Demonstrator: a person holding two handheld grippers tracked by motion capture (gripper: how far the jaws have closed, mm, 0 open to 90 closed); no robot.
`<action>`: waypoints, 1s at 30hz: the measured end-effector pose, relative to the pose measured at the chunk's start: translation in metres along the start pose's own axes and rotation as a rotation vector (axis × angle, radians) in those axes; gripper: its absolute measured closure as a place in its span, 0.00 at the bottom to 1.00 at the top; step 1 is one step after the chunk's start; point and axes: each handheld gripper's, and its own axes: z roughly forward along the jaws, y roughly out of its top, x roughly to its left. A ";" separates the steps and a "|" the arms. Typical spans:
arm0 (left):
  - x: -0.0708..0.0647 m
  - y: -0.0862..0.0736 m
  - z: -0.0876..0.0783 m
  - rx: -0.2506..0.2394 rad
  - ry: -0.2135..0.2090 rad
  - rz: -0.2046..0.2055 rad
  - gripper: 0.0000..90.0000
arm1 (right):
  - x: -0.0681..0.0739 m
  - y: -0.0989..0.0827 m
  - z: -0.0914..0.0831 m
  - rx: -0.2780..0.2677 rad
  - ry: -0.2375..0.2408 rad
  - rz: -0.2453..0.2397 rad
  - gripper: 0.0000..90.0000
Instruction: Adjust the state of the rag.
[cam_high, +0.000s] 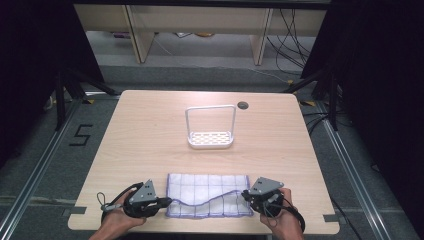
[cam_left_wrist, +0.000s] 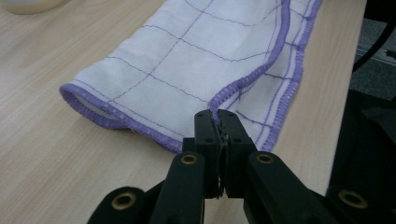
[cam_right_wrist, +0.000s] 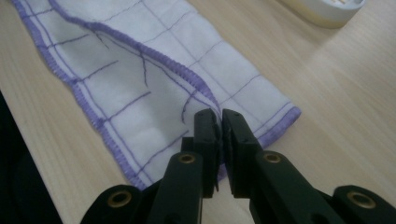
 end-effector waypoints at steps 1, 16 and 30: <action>-0.002 0.000 0.000 -0.013 0.000 0.009 0.97 | 0.002 -0.002 0.000 0.006 0.003 -0.005 0.94; -0.014 -0.007 -0.006 -0.020 -0.034 -0.025 0.56 | 0.011 -0.022 -0.020 -0.069 -0.023 0.090 0.70; 0.055 0.032 0.004 -0.018 0.115 -0.140 0.46 | 0.002 -0.005 -0.003 0.020 -0.029 0.208 0.63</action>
